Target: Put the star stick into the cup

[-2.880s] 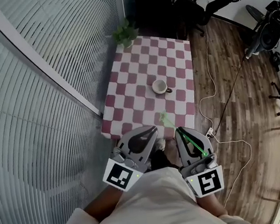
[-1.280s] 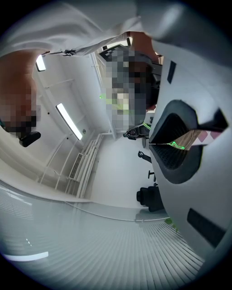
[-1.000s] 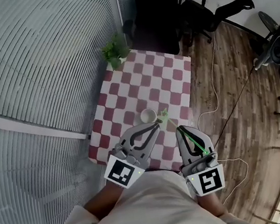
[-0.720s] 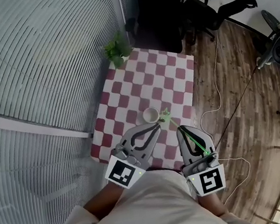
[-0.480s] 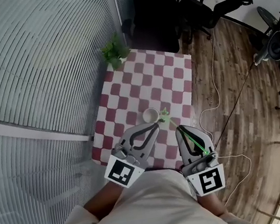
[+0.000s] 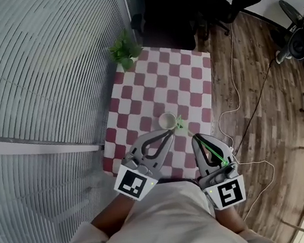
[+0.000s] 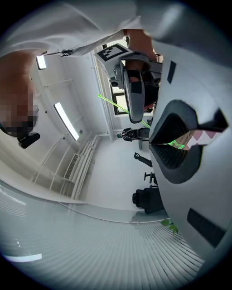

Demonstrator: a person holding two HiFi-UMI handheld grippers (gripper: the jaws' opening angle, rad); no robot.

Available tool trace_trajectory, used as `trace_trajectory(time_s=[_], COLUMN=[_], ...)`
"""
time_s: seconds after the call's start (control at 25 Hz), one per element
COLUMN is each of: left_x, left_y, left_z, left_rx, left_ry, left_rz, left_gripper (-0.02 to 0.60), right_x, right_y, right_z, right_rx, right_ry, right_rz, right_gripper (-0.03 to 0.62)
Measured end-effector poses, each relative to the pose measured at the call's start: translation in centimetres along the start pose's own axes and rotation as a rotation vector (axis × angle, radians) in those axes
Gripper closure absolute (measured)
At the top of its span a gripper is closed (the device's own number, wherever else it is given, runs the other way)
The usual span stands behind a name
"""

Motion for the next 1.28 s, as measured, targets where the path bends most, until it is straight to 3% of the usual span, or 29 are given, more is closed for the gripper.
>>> trace_trajectory(time_s=[1.28], left_x=[1.1], left_y=[9.4], left_z=[5.9], left_rx=[-0.077], left_ry=[0.025], left_rz=[0.115], left_gripper=[0.549], right_x=[5.0], right_y=[9.3], right_z=[3.0], right_rx=[0.015], right_ry=[0.001], right_rz=[0.093], right_gripper=[0.554])
Point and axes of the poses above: the fingertips, and each gripper's own axes: x forward along the fingers, z to its left, y out of its underside, the point moved 9 cm from there along -x, backward along the fingers, and after that the axes turned 13 degrees about -x, right-handed, at the moved point
